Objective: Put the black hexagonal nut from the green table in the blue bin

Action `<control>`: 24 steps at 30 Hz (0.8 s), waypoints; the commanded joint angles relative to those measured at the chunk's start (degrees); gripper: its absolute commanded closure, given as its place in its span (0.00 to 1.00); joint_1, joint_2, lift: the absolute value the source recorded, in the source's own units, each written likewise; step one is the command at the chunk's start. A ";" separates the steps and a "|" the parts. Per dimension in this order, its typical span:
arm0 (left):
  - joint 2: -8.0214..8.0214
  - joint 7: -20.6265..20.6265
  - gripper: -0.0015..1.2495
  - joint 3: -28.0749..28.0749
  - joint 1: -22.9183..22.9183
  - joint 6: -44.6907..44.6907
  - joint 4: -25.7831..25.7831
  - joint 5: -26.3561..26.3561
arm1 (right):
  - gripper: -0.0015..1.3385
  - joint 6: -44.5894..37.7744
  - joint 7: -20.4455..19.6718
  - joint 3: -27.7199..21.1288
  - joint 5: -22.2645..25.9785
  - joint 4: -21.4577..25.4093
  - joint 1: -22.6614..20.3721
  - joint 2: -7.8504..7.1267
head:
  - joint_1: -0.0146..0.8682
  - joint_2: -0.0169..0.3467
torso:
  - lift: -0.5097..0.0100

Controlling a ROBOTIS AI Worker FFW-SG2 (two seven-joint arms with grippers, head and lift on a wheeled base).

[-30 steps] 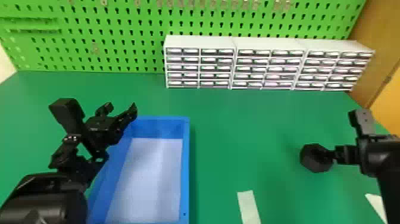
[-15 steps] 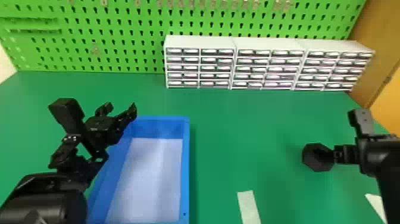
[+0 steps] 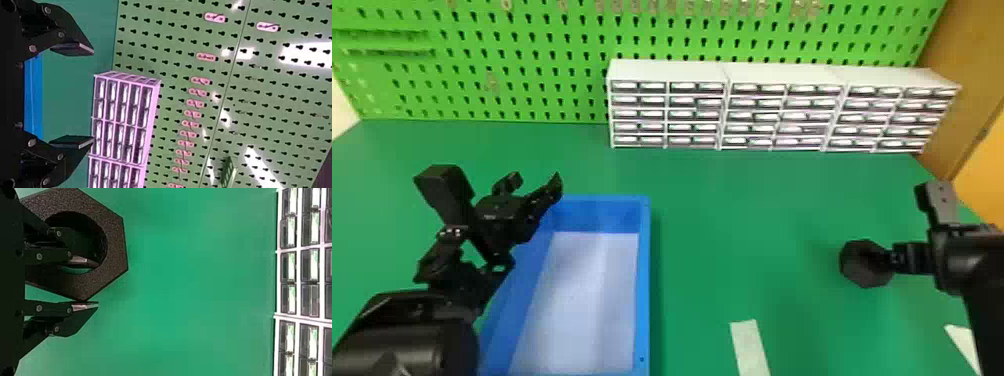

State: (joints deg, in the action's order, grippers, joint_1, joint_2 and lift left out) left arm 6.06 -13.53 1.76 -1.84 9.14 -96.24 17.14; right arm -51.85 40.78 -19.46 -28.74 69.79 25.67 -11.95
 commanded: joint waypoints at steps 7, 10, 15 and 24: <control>0.00 -0.09 0.37 0.18 0.09 0.00 0.00 0.00 | 0.74 0.79 0.00 0.04 -0.09 0.35 0.08 0.00 | 0.80 0.07 | 0.79; 0.00 -0.09 0.37 0.18 0.09 0.00 0.00 0.00 | 0.74 1.23 0.00 0.21 -0.18 1.23 0.08 -0.09 | 0.80 0.07 | 0.79; 0.00 -0.09 0.37 0.18 0.26 0.00 0.00 0.00 | 0.74 1.93 0.00 0.74 -0.18 2.81 0.00 -0.35 | 0.80 0.07 | 0.79; 0.00 -0.18 0.37 0.35 0.35 0.00 0.00 0.00 | 0.74 3.95 0.00 2.06 1.49 7.47 -0.53 -1.05 | 0.80 0.07 | 0.79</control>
State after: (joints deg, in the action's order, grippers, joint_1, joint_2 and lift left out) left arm 6.06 -13.62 1.95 -1.57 9.14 -96.24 17.14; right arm -49.29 40.78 -18.03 -28.33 74.98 25.35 -12.68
